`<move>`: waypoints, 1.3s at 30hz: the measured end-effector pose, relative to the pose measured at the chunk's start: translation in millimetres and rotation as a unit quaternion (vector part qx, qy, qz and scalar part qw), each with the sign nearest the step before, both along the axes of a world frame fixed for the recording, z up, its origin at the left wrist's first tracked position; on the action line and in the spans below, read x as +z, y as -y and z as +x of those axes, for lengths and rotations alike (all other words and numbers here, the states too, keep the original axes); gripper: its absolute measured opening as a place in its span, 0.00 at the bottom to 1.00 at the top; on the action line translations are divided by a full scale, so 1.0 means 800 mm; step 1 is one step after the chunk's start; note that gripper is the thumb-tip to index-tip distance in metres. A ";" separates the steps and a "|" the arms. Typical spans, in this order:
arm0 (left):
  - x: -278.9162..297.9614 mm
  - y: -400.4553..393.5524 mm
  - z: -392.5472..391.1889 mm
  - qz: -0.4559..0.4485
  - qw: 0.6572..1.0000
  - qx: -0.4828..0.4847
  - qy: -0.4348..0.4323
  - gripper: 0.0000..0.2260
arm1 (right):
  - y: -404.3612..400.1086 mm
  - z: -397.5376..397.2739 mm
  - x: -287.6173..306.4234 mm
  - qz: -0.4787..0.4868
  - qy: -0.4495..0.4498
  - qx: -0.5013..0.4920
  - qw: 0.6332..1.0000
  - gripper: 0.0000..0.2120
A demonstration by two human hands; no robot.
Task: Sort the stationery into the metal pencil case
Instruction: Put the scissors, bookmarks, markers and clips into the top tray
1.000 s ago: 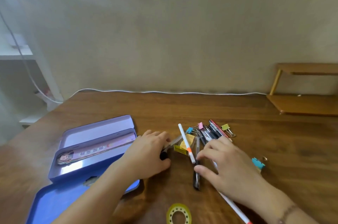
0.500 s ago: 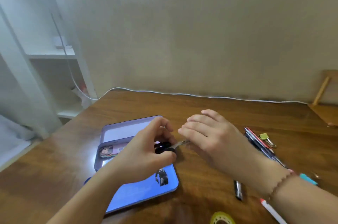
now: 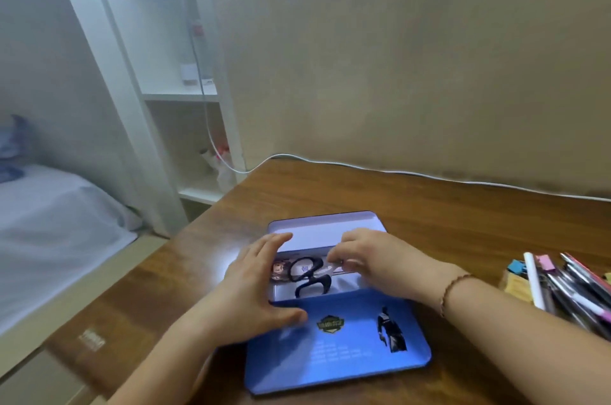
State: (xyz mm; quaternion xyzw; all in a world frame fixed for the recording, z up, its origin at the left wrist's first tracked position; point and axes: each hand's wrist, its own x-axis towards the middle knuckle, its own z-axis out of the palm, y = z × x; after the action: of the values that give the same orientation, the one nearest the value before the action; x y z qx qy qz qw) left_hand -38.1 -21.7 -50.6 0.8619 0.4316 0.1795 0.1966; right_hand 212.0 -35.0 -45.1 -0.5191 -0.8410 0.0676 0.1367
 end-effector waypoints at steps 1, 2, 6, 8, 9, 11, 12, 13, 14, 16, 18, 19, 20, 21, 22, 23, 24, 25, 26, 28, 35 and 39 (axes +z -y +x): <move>-0.003 -0.003 -0.003 -0.015 1.000 0.004 0.022 0.48 | -0.002 -0.004 -0.002 -0.007 0.006 0.005 1.000 0.15; -0.005 -0.005 -0.005 -0.021 0.999 0.007 0.041 0.47 | -0.005 -0.008 -0.004 -0.013 0.004 0.009 1.000 0.17; -0.005 -0.011 -0.007 0.001 0.999 0.005 0.053 0.40 | -0.011 -0.021 -0.002 -0.027 -0.003 0.034 0.999 0.16; -0.004 -0.013 -0.004 0.017 0.999 -0.016 0.041 0.35 | -0.012 -0.024 -0.002 -0.036 0.001 0.042 0.998 0.14; -0.004 -0.013 -0.002 0.026 0.999 -0.028 0.033 0.33 | -0.012 -0.025 -0.001 -0.040 0.005 0.043 0.998 0.14; -0.002 -0.014 -0.001 0.038 0.998 -0.043 0.018 0.29 | -0.012 -0.026 -0.001 -0.043 0.024 0.044 0.998 0.14; -0.001 -0.014 -0.002 0.041 0.998 -0.047 0.012 0.28 | -0.011 -0.027 0.000 -0.045 0.030 0.042 0.998 0.14; 0.000 -0.015 -0.002 0.041 0.998 -0.050 0.008 0.29 | -0.009 -0.027 0.001 -0.045 0.032 0.037 0.998 0.15; 0.000 -0.015 -0.002 0.038 0.998 -0.052 0.007 0.30 | -0.007 -0.024 0.003 -0.042 0.023 0.027 0.999 0.15; 0.000 -0.014 0.000 0.032 0.998 -0.048 0.004 0.33 | 0.000 -0.011 0.012 -0.007 -0.032 0.000 0.999 0.14; 0.000 -0.013 0.002 0.037 0.999 -0.036 -0.012 0.34 | 0.010 0.016 0.025 0.062 -0.075 -0.037 0.995 0.12; 0.000 -0.012 0.004 0.041 0.999 -0.030 -0.018 0.34 | 0.019 0.032 0.034 0.093 -0.086 -0.060 0.990 0.11; 0.001 -0.013 0.005 0.041 0.999 -0.028 -0.019 0.33 | 0.030 0.051 0.042 0.112 -0.091 -0.081 0.986 0.10; 0.002 -0.013 0.006 0.040 0.999 -0.028 -0.016 0.33 | 0.044 0.070 0.051 0.117 -0.088 -0.102 0.984 0.10; 0.003 -0.014 0.007 0.036 0.999 -0.029 -0.014 0.32 | 0.061 0.089 0.058 0.108 -0.077 -0.124 0.983 0.10; 0.004 -0.014 0.009 0.031 0.999 -0.031 -0.015 0.33 | 0.077 0.107 0.062 0.089 -0.060 -0.144 0.984 0.10; 0.005 -0.013 0.011 0.025 0.999 -0.033 -0.019 0.33 | 0.094 0.123 0.064 0.071 -0.043 -0.161 0.983 0.11; 0.007 -0.013 0.015 0.021 0.999 -0.037 -0.024 0.34 | 0.110 0.139 0.063 0.058 -0.031 -0.176 0.982 0.11; 0.008 -0.012 0.020 0.018 0.998 -0.041 -0.034 0.34 | 0.126 0.152 0.060 0.050 -0.022 -0.191 0.980 0.11; 0.013 -0.009 0.030 0.011 0.996 -0.052 -0.072 0.36 | 0.157 0.170 0.053 0.042 -0.009 -0.219 0.975 0.10; 0.045 0.048 0.126 0.087 0.984 -0.073 -0.135 0.29 | 0.209 0.197 0.017 0.032 0.065 -0.308 0.949 0.10; 0.043 0.122 0.235 0.126 0.979 -0.145 -0.071 0.09 | 0.217 0.195 0.002 0.010 0.068 -0.304 0.950 0.16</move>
State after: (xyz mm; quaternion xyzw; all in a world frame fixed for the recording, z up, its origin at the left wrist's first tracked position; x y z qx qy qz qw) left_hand 149.7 -119.2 -16.5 0.9436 0.2891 0.1408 0.0792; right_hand 368.4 -208.8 -43.2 -0.7524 -0.6511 -0.0207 0.0980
